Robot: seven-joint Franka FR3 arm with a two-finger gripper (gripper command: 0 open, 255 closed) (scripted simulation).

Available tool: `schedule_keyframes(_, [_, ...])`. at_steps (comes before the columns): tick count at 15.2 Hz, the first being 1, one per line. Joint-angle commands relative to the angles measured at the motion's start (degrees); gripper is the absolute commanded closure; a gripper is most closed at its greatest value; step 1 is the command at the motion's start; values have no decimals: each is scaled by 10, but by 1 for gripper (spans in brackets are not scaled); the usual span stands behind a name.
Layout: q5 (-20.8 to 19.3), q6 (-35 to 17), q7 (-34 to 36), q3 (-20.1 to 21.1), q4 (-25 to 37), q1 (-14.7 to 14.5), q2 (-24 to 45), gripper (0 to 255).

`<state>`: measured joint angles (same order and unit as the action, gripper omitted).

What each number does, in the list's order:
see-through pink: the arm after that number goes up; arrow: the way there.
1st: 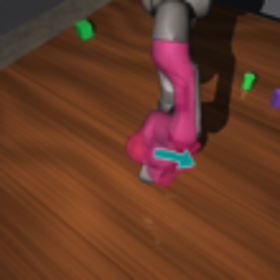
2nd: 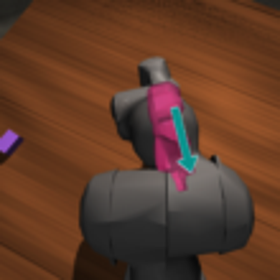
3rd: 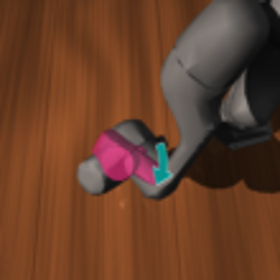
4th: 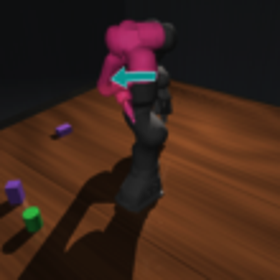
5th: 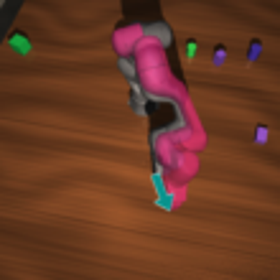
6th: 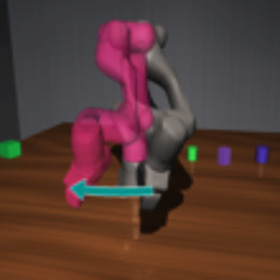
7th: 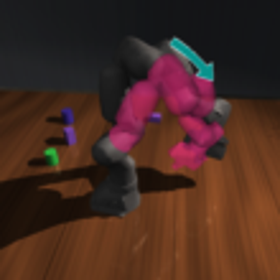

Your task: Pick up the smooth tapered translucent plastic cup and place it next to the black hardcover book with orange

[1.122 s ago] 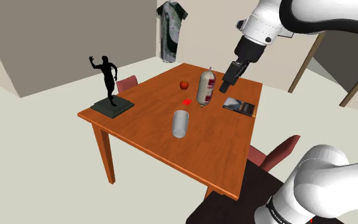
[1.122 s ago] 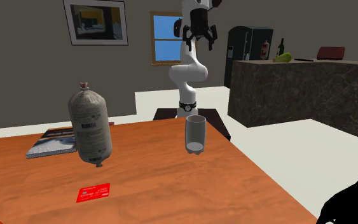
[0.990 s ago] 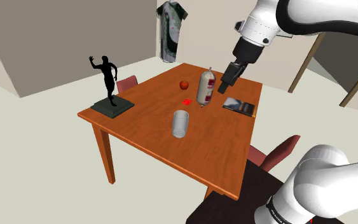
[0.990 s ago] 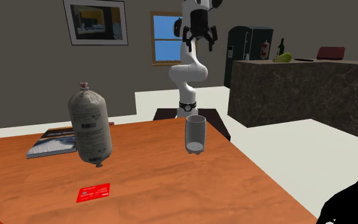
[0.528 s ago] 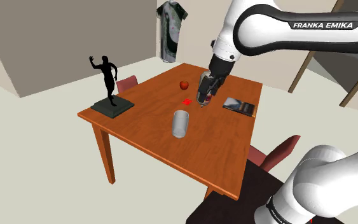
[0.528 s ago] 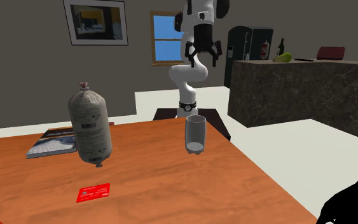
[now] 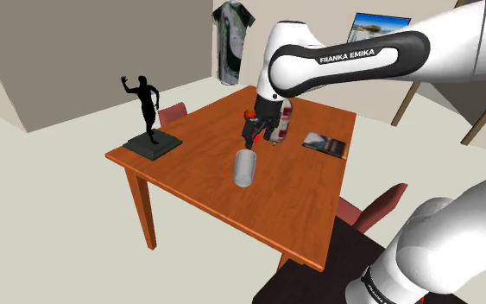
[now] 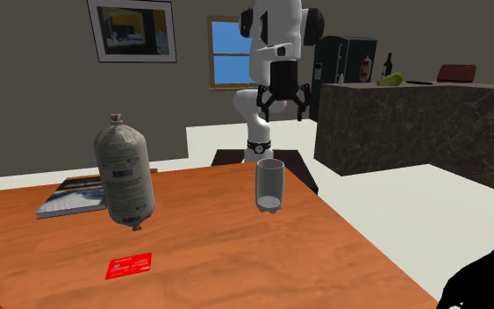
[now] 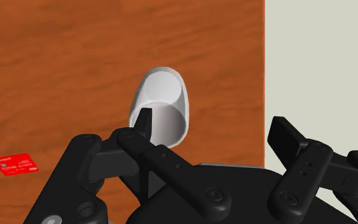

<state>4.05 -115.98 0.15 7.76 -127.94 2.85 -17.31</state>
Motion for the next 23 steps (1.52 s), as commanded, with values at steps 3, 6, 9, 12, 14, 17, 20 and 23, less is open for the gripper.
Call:
schedule_keyframes(3, [-14, -37, 27, 7, 29, 7, 87, 0])
schedule_keyframes(6, [-26, -56, 49, 9, 61, 9, 154, 0])
schedule_keyframes(9, [-35, -67, 64, 9, 88, 10, 203, 0])
schedule_keyframes(12, [-37, -89, 65, 8, 76, 9, 214, 0])
schedule_keyframes(14, [-39, -103, 66, 8, 69, 9, 221, 0])
schedule_keyframes(17, [-40, -122, 68, 8, 60, 8, 231, 0])
schedule_keyframes(20, [-40, -122, 68, 8, 61, 8, 232, 0])
schedule_keyframes(23, [-40, -122, 68, 8, 61, 8, 232, 0])
